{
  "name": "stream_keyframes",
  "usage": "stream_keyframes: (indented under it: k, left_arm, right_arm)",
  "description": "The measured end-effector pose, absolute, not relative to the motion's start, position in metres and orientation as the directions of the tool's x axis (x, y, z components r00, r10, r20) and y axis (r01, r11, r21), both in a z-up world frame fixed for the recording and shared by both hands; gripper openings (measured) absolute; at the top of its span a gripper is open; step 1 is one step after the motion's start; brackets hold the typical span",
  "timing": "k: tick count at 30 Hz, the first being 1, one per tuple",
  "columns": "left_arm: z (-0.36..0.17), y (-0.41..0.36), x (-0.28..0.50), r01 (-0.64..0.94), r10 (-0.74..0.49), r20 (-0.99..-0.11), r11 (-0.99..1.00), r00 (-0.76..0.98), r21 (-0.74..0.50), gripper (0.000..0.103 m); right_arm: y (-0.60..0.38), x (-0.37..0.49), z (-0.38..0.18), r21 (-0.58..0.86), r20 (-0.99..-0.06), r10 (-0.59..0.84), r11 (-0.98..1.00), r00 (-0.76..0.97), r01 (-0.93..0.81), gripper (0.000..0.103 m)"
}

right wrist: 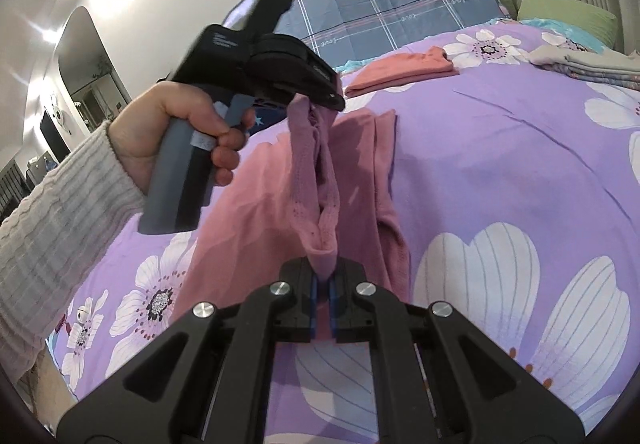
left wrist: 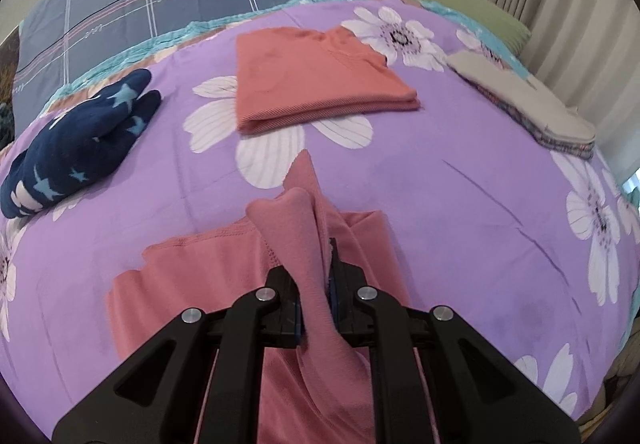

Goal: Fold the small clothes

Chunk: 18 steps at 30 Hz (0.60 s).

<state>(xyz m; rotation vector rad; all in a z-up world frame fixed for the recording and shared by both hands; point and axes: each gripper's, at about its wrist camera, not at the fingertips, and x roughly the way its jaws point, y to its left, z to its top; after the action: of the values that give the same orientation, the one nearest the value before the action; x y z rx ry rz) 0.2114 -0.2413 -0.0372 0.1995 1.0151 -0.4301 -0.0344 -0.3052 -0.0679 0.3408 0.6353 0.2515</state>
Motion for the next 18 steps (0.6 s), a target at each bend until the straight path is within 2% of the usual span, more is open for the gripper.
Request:
stream_keyframes:
  k: [6, 7, 8, 9, 11, 18]
  left_arm:
    - [-0.054, -0.267, 0.217, 0.444, -0.140, -0.874, 0.891, 0.465, 0.093, 0.011]
    - [-0.055, -0.270, 0.217, 0.447, -0.137, -0.875, 0.889, 0.465, 0.099, 0.018]
    - [-0.053, -0.272, 0.216, 0.455, -0.151, -0.870, 0.886, 0.470, 0.092, 0.030]
    - [-0.048, -0.272, 0.213, 0.458, -0.165, -0.860, 0.885, 0.483, 0.088, 0.035]
    - [-0.030, -0.269, 0.203, 0.458, -0.201, -0.816, 0.885, 0.542, 0.086, 0.051]
    - [0.023, -0.227, 0.126, 0.503, -0.259, -0.696, 0.848, 0.669, 0.168, 0.074]
  right_arm:
    - [-0.315, -0.029, -0.076, 0.428, -0.542, 0.348, 0.898, 0.765, -0.105, 0.004]
    - [-0.318, -0.028, -0.078, 0.445, -0.546, 0.359, 0.890, 0.757, -0.101, 0.004]
    - [-0.321, -0.026, -0.081, 0.460, -0.549, 0.369, 0.882, 0.750, -0.098, 0.004]
    - [-0.324, -0.025, -0.084, 0.481, -0.553, 0.385, 0.872, 0.739, -0.094, 0.004]
    - [-0.332, -0.022, -0.092, 0.527, -0.558, 0.420, 0.845, 0.716, -0.085, 0.004]
    - [-0.350, -0.013, -0.107, 0.668, -0.522, 0.537, 0.740, 0.662, -0.073, 0.004]
